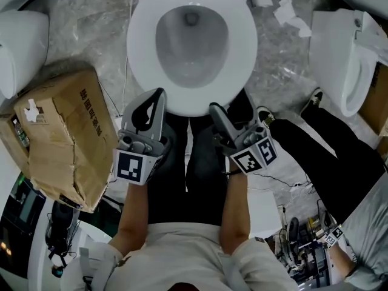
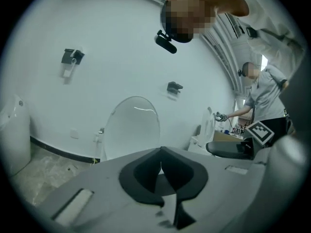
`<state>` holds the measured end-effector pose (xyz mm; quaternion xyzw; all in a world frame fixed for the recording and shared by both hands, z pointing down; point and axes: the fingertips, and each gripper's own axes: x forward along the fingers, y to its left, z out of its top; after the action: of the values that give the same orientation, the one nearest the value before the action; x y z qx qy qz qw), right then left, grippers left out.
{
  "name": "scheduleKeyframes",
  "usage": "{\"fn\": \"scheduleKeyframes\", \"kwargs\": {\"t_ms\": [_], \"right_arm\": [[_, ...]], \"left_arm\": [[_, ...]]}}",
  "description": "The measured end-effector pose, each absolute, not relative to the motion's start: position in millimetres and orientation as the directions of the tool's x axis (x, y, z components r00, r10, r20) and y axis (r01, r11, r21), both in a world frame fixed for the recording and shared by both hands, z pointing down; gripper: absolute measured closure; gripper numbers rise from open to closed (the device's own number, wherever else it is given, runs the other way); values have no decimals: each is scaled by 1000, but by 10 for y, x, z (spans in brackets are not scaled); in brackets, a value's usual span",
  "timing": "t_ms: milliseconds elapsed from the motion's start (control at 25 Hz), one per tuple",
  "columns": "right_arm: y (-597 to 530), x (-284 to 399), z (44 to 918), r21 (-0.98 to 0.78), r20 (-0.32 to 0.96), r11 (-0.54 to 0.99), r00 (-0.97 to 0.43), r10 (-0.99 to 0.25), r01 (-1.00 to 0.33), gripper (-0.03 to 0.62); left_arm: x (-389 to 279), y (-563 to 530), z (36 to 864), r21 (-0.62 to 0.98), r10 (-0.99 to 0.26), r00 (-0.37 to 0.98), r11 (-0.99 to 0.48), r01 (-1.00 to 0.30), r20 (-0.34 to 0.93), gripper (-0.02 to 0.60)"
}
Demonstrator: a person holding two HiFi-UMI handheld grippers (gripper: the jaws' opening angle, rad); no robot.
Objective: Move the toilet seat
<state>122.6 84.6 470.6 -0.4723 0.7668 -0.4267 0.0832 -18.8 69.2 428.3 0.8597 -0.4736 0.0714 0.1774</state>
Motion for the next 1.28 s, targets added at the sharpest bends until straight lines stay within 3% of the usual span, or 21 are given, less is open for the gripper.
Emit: {"fn": "scheduleKeyframes", "kwargs": {"t_ms": [360, 920, 1280], "right_arm": [[649, 1297, 4518, -751, 216, 181, -496, -841, -635, 140], [531, 1325, 4360, -735, 249, 116, -425, -870, -668, 140], [362, 1345, 4025, -572, 223, 225, -414, -883, -789, 157]], "left_arm": [[-186, 480, 4095, 240, -829, 491, -437, -867, 266, 581], [-167, 332, 3941, 207, -821, 502, -460, -864, 271, 581], [-183, 43, 3675, 183, -829, 518, -487, -854, 209, 581]]}}
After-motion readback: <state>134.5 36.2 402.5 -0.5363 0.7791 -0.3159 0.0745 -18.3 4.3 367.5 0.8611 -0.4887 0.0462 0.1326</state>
